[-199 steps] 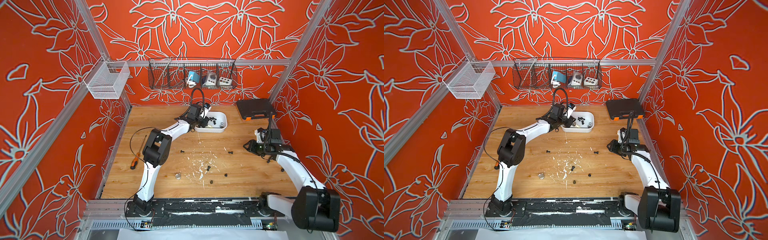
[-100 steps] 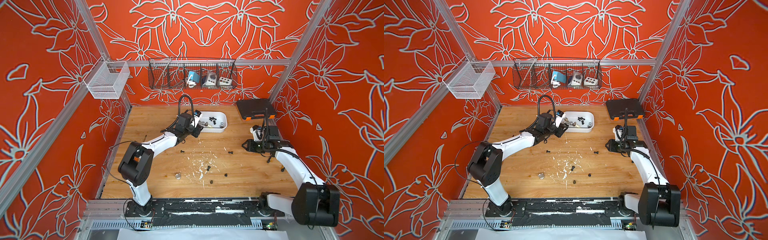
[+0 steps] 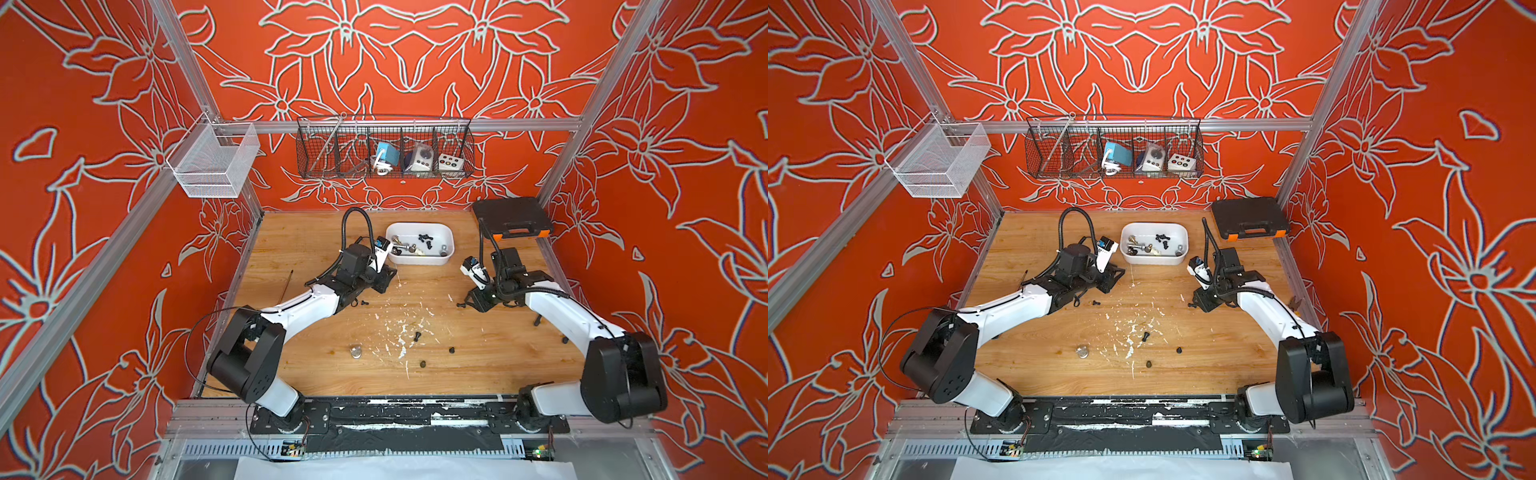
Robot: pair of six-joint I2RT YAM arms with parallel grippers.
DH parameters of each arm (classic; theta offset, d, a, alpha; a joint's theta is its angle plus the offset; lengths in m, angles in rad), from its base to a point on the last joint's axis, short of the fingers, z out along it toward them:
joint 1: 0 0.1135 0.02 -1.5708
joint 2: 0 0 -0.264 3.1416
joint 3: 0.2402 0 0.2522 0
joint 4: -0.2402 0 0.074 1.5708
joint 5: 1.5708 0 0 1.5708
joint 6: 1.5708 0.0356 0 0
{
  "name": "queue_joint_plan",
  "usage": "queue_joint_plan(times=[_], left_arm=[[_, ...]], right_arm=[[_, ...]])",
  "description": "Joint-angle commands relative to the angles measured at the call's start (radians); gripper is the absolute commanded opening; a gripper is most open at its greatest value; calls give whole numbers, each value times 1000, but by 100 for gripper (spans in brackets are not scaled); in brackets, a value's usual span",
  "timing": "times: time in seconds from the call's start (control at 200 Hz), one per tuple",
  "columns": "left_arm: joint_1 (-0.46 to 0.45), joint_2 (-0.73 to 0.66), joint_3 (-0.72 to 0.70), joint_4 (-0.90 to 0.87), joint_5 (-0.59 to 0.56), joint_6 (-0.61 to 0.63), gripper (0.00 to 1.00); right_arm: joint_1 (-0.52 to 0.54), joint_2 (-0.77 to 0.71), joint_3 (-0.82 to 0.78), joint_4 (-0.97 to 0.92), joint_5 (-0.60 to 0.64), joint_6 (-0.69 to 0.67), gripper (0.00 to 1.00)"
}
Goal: Put the chess pieces into the storage box
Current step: Pick up the chess piece at the center of the board.
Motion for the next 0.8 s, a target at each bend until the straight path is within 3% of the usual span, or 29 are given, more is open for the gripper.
queue_joint_plan(times=[0.0, 0.29, 0.796], left_arm=[[7, -50, -10, 20, -9, -3, 35], [8, -97, -58, 24, -1, -25, 35], [9, -135, -97, 26, 10, -49, 35]], right_arm=[[16, 31, 34, 5, 52, -147, 41], [55, 154, 80, -12, 95, -317, 40], [75, 252, 86, 21, 93, -359, 38]])
